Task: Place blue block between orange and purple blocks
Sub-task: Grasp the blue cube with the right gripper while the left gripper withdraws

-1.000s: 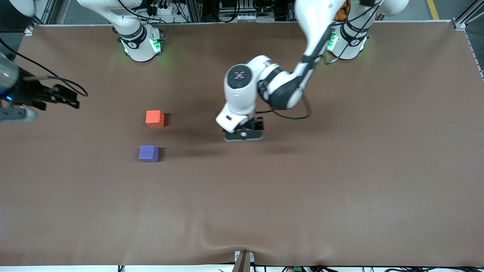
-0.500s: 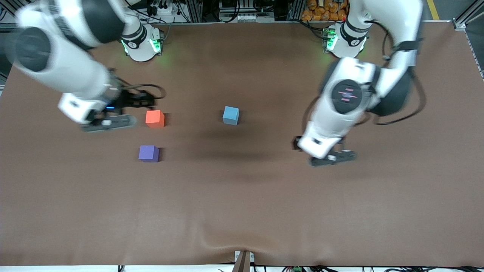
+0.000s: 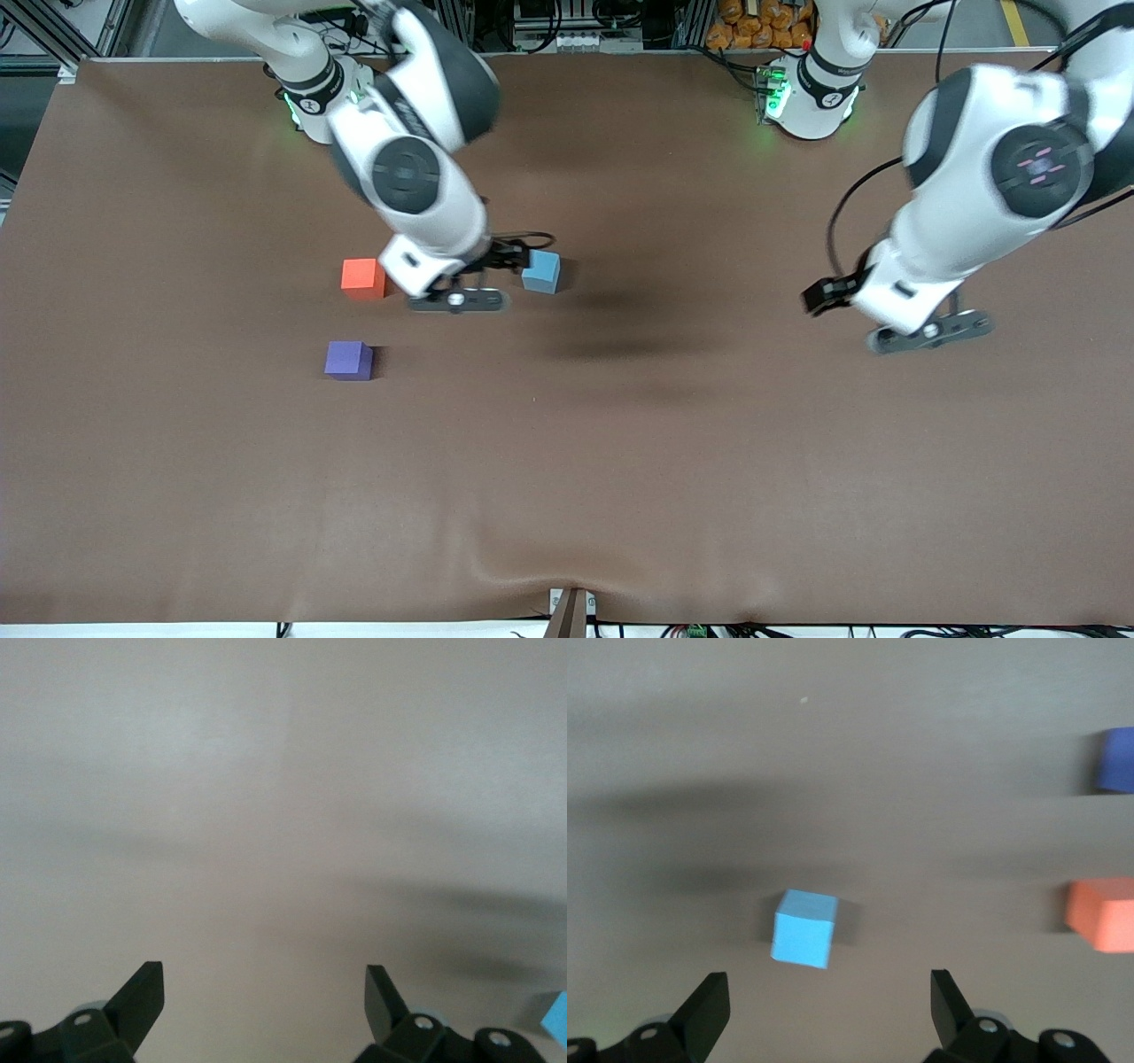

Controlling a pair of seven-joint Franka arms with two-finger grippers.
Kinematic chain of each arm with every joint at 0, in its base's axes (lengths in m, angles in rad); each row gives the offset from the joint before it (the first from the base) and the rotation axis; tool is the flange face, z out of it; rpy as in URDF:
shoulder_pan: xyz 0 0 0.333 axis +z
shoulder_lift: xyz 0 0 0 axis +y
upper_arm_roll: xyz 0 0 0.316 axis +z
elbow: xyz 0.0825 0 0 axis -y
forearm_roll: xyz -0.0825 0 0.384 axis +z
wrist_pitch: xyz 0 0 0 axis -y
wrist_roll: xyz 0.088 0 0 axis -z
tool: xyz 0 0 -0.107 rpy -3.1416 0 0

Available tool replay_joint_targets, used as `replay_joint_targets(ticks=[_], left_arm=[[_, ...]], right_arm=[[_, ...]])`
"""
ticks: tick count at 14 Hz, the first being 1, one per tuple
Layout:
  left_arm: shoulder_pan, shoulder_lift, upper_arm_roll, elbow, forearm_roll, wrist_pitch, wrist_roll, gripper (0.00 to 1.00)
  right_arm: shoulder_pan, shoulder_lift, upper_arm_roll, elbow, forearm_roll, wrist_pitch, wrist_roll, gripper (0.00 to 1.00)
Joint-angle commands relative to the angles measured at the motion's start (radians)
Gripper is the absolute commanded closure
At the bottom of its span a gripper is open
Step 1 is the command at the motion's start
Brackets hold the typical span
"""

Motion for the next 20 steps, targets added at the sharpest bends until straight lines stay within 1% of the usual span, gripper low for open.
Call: replay_joint_targets(ticks=[1,4,5,7,8,9,10,11,13,15,16,17,18,19,20], left_arm=[[0.097,-0.129,-0.011,-0.097,-0.007,-0.032,0.127,0.0],[0.207,-0.17,-0.011,-0.092,-0.004,-0.082,0.309,0.0],[0.229,-0.175,-0.011,-0.087,-0.004,-0.1,0.357,0.0],[0.235,-0.192,-0.013,-0.077,0.009,-0.117,0.371,0.0],[0.226,-0.186,-0.013,-0.055,0.009,-0.122,0.368,0.0],[0.222,-0.186,-0.02,-0.04,0.009,-0.122,0.357,0.0],[0.225,-0.186,-0.042,-0.02,0.009,-0.126,0.356,0.0],[0.234,-0.189,-0.08,-0.003,0.006,-0.161,0.353,0.0],[0.249,-0.189,-0.141,0.043,0.008,-0.212,0.286,0.0],[0.266,-0.189,-0.154,0.057,-0.001,-0.212,0.284,0.0],[0.269,-0.189,-0.155,0.064,0.002,-0.212,0.285,0.0],[0.271,-0.192,-0.154,0.068,0.0,-0.214,0.284,0.0],[0.271,-0.195,-0.152,0.068,0.0,-0.221,0.284,0.0],[0.269,-0.195,-0.155,0.069,0.003,-0.227,0.284,0.0],[0.269,-0.196,-0.155,0.069,0.006,-0.227,0.288,0.0]], right_arm=[[0.056,0.026,-0.012,-0.091,0.012,0.136,0.043,0.0],[0.116,0.081,-0.014,-0.142,0.012,0.216,0.12,0.0],[0.128,0.09,-0.014,-0.177,0.01,0.246,0.125,0.0],[0.151,0.091,-0.014,-0.269,0.01,0.32,0.128,0.0],[0.159,0.091,-0.014,-0.294,0.01,0.345,0.14,0.0],[0.164,0.092,-0.012,-0.296,0.01,0.356,0.166,0.0],[0.17,0.094,-0.012,-0.294,0.01,0.365,0.204,0.0],[0.174,0.103,-0.012,-0.296,0.01,0.377,0.221,0.0],[0.193,0.129,-0.012,-0.294,0.012,0.412,0.234,0.0],[0.206,0.15,-0.014,-0.296,0.01,0.448,0.268,0.0],[0.214,0.155,-0.014,-0.296,0.01,0.446,0.272,0.07],[0.217,0.155,-0.014,-0.296,0.005,0.446,0.274,0.26],[0.216,0.155,-0.014,-0.296,-0.004,0.443,0.266,0.47],[0.214,0.155,-0.014,-0.293,-0.011,0.437,0.262,0.8],[0.211,0.15,-0.014,-0.286,-0.011,0.431,0.265,1.0]])
